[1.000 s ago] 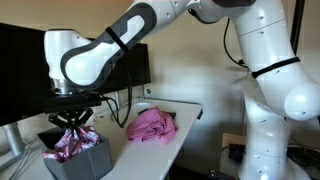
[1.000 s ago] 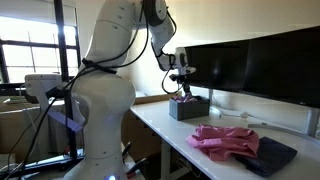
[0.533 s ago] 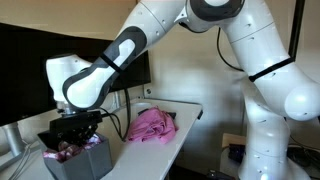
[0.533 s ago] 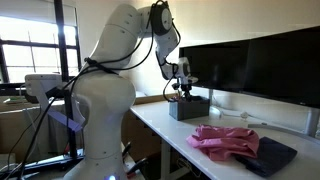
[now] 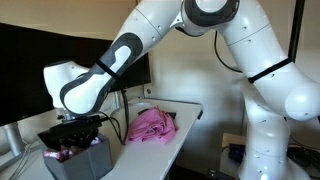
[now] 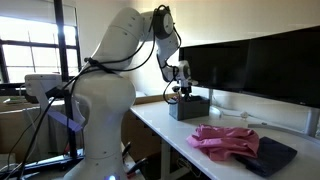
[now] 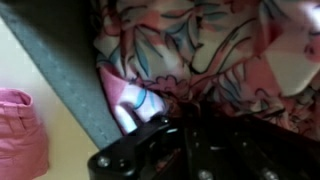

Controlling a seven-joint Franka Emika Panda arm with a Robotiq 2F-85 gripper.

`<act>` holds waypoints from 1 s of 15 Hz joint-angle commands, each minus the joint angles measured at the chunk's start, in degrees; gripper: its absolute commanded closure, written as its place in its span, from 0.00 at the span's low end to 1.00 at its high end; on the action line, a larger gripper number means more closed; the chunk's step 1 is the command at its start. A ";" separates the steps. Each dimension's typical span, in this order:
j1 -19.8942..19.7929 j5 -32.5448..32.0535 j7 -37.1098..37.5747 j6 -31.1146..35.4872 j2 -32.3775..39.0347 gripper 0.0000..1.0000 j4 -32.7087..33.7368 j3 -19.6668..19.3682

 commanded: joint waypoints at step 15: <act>-7.12 16.39 -26.62 -0.47 -24.99 0.00 -12.47 5.45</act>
